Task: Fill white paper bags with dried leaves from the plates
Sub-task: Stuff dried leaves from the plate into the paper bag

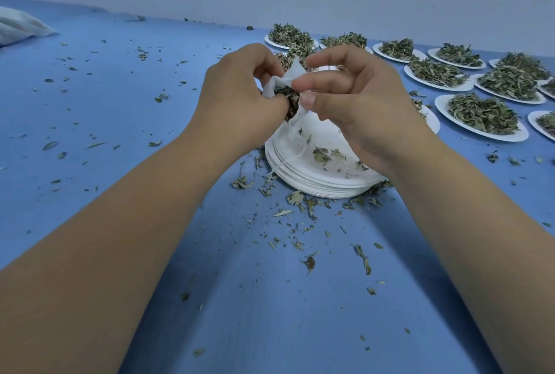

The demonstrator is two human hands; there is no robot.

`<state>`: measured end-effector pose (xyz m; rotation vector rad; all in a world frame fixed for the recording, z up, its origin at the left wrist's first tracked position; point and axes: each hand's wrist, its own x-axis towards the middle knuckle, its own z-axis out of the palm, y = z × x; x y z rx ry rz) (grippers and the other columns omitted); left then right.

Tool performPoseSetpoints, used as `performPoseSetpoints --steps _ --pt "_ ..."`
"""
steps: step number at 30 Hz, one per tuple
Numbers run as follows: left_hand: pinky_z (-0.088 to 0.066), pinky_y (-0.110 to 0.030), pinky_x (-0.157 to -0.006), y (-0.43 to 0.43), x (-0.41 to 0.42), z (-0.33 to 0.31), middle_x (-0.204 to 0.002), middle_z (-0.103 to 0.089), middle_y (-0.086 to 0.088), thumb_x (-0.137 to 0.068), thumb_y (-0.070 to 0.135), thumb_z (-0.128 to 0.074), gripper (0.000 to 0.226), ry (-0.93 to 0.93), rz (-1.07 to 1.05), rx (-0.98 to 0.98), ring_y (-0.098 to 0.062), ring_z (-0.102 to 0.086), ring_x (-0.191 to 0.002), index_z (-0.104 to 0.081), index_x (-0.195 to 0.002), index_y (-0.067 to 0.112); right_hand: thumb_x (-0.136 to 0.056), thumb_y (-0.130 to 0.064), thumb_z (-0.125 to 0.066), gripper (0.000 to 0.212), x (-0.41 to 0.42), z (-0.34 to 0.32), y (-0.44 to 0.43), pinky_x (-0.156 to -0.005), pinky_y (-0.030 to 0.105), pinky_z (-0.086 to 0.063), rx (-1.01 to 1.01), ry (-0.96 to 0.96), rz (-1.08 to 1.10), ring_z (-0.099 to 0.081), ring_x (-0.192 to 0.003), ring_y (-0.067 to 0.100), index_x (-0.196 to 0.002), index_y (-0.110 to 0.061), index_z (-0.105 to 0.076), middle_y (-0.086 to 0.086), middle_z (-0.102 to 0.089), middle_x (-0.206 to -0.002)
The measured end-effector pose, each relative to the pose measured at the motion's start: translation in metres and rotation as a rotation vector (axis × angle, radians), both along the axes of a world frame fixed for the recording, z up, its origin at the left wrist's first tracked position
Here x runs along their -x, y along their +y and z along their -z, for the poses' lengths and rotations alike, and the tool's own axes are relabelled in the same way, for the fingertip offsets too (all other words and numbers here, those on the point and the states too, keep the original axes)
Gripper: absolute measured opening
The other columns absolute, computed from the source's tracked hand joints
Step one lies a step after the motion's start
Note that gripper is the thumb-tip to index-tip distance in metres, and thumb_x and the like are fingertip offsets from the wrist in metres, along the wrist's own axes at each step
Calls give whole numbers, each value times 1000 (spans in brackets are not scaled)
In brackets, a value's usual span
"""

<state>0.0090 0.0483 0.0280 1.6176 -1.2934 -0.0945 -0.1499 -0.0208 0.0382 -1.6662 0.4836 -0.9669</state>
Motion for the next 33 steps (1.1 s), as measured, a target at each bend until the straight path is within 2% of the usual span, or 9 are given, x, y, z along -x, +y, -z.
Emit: performPoseSetpoints --steps 3,9,14,19,22,25,28,30,33 --pt "-48 -26 -59 0 0 -1 -83 -66 5 -76 15 -68 15 -44 -58 54 -11 -60 -67 -64 -90 21 -82 8 -74 35 -1 1 2 -61 19 -49 108 44 144 -65 -71 15 -104 -19 -66 -4 -75 -92" --pt "-41 -11 -56 2 4 -2 -86 -62 13 -79 16 -70 23 -38 16 39 -2 -53 -54 -63 -97 28 -81 -9 -69 32 -3 6 4 -66 17 -44 431 296 315 -66 -73 6 -105 -27 -61 -14 -64 -104" --pt "-50 -20 -65 2 6 -3 -90 -61 12 -79 11 -70 30 -12 33 30 -6 -60 -61 -65 -102 30 -79 -15 -66 24 -5 7 3 -64 16 -44 472 291 437 -61 -70 3 -97 -30 -62 -18 -65 -94" --pt "-38 -11 -44 2 6 -4 -79 -60 18 -78 7 -68 29 71 52 46 2 -52 -52 -67 -97 30 -84 -15 -67 15 -6 8 3 -62 11 -42 535 288 497 -63 -68 4 -87 -29 -62 -19 -65 -83" --pt "-40 -13 -48 3 8 -5 -76 -61 18 -79 11 -63 18 9 -12 84 -1 -56 -59 -68 -89 25 -85 -17 -70 12 -6 6 4 -66 10 -43 554 258 535 -64 -71 5 -83 -28 -65 -22 -64 -76" --pt "-47 -18 -62 3 11 -4 -74 -62 14 -82 15 -61 8 -88 -38 111 -9 -59 -71 -64 -85 21 -87 -17 -73 10 -6 4 5 -67 13 -46 497 186 499 -65 -72 2 -85 -25 -67 -18 -68 -74" --pt "-47 -24 -67 2 11 -1 -74 -62 8 -86 18 -62 2 -166 -37 122 -12 -58 -72 -61 -85 19 -89 -14 -74 9 -6 3 6 -58 12 -41 335 111 429 -58 -57 -1 -86 -21 -69 -14 -67 -62" --pt "-46 -25 -67 1 10 0 -74 -62 7 -88 20 -63 2 -174 -32 130 -12 -58 -72 -62 -86 20 -90 -12 -73 8 -5 3 6 -55 18 -43 255 90 404 -55 -55 5 -87 -19 -70 -11 -68 -59" --pt "-43 -16 -63 1 7 -1 -75 -64 8 -88 26 -65 5 -147 -39 142 -9 -58 -71 -64 -87 21 -91 -13 -71 8 -6 3 5 -65 26 -51 221 92 402 -63 -68 16 -88 -20 -69 -3 -71 -66"
